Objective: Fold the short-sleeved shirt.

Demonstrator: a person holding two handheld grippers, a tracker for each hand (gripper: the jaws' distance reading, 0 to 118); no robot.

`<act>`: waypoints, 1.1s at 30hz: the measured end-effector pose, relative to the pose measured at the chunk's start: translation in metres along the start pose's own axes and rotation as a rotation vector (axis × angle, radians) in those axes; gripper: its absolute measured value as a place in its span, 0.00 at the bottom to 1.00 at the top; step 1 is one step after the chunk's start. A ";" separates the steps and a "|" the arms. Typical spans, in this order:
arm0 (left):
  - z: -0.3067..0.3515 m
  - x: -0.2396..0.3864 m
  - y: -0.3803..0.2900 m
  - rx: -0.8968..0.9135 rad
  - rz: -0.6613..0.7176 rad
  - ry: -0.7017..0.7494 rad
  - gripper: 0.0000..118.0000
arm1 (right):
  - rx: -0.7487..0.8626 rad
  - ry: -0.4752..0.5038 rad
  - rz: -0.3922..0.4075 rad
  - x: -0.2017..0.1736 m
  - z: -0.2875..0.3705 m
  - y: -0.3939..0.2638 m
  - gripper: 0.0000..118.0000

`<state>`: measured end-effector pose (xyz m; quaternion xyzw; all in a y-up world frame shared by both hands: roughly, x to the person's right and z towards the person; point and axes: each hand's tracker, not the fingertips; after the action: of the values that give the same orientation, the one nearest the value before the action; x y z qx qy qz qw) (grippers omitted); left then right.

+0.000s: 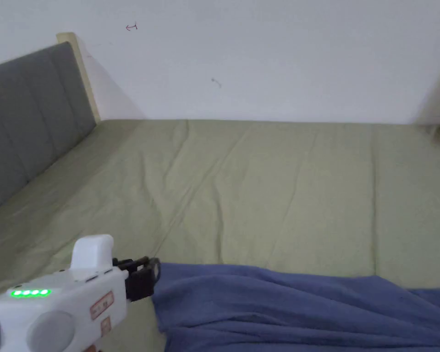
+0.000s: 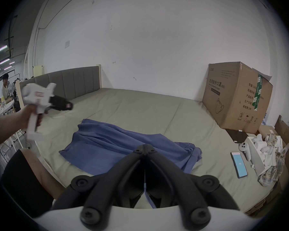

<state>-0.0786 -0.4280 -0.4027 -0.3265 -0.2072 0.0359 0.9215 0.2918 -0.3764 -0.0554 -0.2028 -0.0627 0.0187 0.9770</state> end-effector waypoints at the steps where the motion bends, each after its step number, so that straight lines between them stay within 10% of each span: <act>1: -0.029 -0.008 0.005 -0.046 0.002 -0.001 1.00 | -0.005 -0.002 0.002 0.000 -0.002 -0.001 0.00; 11: -0.154 -0.003 -0.020 -0.298 -0.027 0.181 0.87 | -0.077 -0.042 0.001 0.008 -0.030 -0.008 0.00; 14: -0.143 0.021 -0.031 -0.194 -0.134 0.214 0.50 | -0.085 -0.046 -0.010 0.012 -0.033 -0.011 0.00; 16: -0.137 0.029 -0.033 -0.189 -0.165 0.136 0.03 | -0.087 -0.048 -0.026 0.017 -0.033 -0.016 0.00; 23: -0.102 0.040 -0.026 -0.126 -0.118 0.053 0.03 | -0.166 -0.185 -0.066 0.038 -0.023 -0.049 0.00; 25: -0.095 0.036 -0.019 -0.115 -0.121 0.041 0.03 | -0.224 -0.232 -0.096 0.051 -0.034 -0.067 0.25; 27: -0.088 0.039 -0.016 -0.108 -0.131 0.034 0.03 | -0.351 -0.221 -0.139 0.064 -0.058 -0.083 0.88; 31: -0.075 0.051 -0.013 -0.100 -0.151 0.030 0.03 | -0.416 -0.181 -0.238 0.075 -0.106 -0.106 0.95; 33: -0.084 0.044 -0.015 -0.099 -0.154 0.035 0.03 | -0.438 -0.178 -0.286 0.079 -0.118 -0.112 0.82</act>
<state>-0.0059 -0.4801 -0.4369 -0.3554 -0.2169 -0.0511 0.9078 0.3867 -0.5204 -0.1090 -0.3957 -0.1786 -0.1156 0.8934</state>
